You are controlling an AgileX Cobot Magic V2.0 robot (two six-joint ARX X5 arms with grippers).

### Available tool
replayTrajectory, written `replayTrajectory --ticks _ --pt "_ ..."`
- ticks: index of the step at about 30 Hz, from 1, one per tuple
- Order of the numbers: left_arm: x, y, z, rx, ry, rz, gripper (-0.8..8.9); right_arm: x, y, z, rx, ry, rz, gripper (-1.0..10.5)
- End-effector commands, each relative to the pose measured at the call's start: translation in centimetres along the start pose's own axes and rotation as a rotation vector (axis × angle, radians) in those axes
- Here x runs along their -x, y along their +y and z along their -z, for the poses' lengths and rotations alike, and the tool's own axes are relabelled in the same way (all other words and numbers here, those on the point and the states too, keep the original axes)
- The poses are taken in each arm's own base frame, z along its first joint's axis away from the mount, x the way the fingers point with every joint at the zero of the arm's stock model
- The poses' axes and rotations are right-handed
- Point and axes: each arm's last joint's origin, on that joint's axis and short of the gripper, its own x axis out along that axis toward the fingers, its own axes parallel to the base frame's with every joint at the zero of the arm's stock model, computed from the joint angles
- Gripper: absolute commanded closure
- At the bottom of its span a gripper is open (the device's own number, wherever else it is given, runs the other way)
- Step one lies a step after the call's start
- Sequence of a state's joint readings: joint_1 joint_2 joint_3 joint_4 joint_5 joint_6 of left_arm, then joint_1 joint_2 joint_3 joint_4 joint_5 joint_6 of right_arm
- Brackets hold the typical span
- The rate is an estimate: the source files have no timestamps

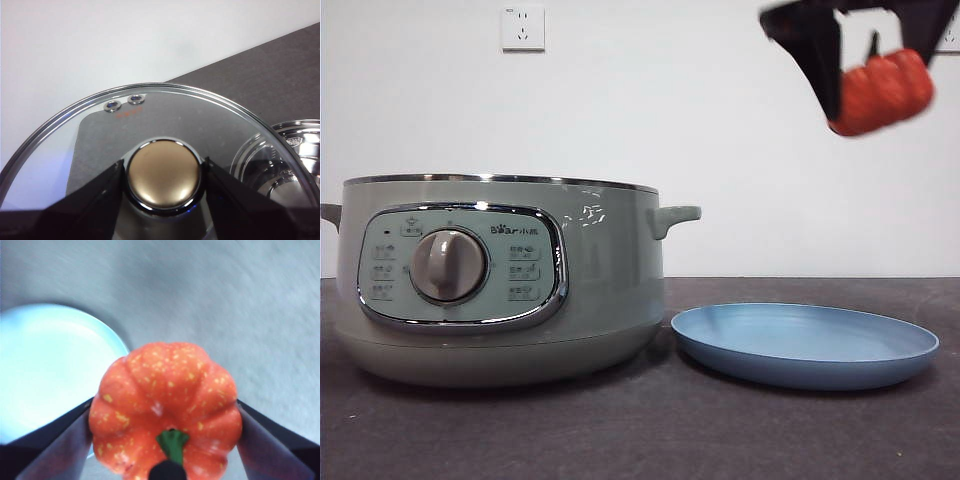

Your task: Take the pumpkin out from the steamer,put the pumpkin in the blue plate,close the lid

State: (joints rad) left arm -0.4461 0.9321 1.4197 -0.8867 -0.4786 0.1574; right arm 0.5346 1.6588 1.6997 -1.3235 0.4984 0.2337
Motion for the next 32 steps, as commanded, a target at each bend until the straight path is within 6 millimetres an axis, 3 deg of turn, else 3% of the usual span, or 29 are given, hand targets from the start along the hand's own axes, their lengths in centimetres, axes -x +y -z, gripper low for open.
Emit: replayTrajectory --ticks 1,7,12,17,30,32 --pt "0.7 0.5 -0.7 0.024 -0.072 -0.002 8.22 -2.1 0.9 1.5 -0.035 0.012 0.001 9.5" --pt "0.7 0.4 -0.7 0.024 -0.080 0.029 8.22 -6.0 2.7 4.6 -0.033 -0.007 -0.113 9.5" --pt "0.3 0.2 -0.8 0.018 -0.069 0.031 8.22 -9.0 4.3 6.0 -0.007 -0.032 -0.231 9.5" --pt "-0.3 -0.1 -0.9 0.011 -0.053 0.033 8.22 -10.3 5.5 6.1 -0.014 -0.068 -0.393 9.5" --pt "-0.6 -0.3 -1.0 0.010 -0.057 0.060 8.22 -13.4 6.4 6.1 0.026 0.009 -0.401 9.3" --pt "-0.6 -0.3 -1.0 0.010 -0.057 0.060 8.22 -13.9 6.5 6.1 0.030 0.024 -0.396 8.6"
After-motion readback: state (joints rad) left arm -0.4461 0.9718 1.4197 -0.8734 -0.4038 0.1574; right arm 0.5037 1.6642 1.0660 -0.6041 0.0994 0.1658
